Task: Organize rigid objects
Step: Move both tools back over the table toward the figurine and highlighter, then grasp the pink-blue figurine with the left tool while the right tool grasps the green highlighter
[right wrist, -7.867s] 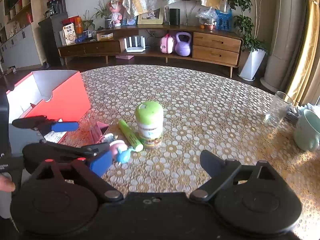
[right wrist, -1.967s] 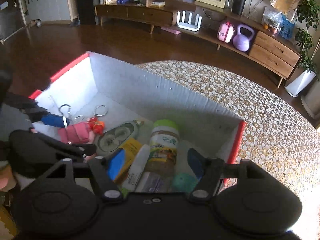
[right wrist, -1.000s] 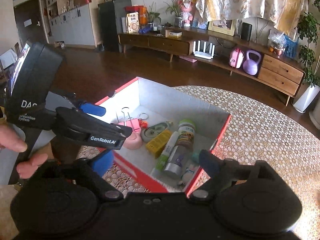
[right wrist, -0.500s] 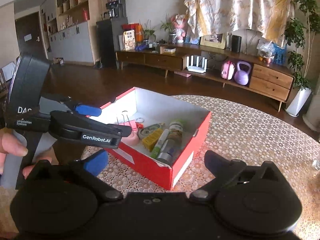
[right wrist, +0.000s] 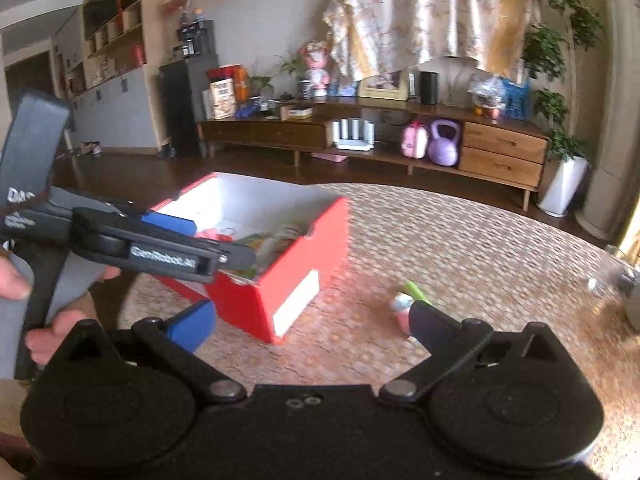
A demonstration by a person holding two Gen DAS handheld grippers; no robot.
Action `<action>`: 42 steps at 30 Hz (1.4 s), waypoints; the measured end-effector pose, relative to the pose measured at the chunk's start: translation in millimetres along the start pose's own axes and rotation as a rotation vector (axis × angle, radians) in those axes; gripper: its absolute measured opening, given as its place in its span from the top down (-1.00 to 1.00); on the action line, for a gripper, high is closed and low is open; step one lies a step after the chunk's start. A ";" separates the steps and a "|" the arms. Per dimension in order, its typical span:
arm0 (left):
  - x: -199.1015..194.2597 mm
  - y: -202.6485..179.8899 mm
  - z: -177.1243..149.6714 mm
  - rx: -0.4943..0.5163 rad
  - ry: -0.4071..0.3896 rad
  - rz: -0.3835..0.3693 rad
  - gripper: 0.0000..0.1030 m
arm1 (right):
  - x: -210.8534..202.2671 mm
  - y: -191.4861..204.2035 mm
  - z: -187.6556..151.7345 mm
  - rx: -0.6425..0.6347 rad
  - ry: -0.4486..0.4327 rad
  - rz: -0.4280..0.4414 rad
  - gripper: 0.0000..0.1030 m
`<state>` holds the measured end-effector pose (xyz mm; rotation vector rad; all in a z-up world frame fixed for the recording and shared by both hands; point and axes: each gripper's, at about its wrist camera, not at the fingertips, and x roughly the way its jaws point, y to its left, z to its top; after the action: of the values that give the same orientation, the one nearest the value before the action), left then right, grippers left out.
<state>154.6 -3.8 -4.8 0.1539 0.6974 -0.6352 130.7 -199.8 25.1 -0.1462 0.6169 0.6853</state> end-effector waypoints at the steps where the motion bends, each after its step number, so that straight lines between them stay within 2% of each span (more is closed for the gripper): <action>1: 3.5 -5.5 -0.1 0.006 0.000 -0.010 -0.56 | 0.5 -5.1 -3.7 0.002 0.003 -0.009 -0.99; 6: 22.5 -31.9 -0.3 0.032 0.011 -0.030 -0.56 | 8.1 -30.1 -18.9 0.001 0.017 -0.056 -0.99; 10: 40.8 -46.9 -2.1 0.048 0.015 -0.047 -0.56 | 12.9 -49.3 -24.1 -0.036 0.016 -0.058 -0.99; 16: 61.9 -70.0 -13.8 0.111 0.007 -0.087 -0.56 | 26.6 -96.6 -15.9 -0.004 0.084 -0.063 -0.99; 21: 83.5 -94.4 -19.1 0.173 -0.005 -0.107 -0.56 | 46.3 -122.3 -8.5 0.018 0.111 -0.082 -0.97; 25: 107.8 -105.5 -19.4 0.184 0.006 -0.140 -0.56 | 71.4 -140.3 -2.3 0.031 0.143 -0.079 -0.93; 31: 151.6 -107.3 -21.7 0.175 0.028 -0.171 -0.56 | 118.9 -162.4 -2.3 0.053 0.210 -0.077 -0.72; 42: 205.0 -98.9 -31.7 0.156 0.055 -0.184 -0.56 | 178.8 -170.1 -5.2 0.066 0.286 -0.015 -0.41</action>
<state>199.1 -173.5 -153.2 0.2539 0.7200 -0.8646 343.8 -234.7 -94.4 -0.1892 0.9105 0.6331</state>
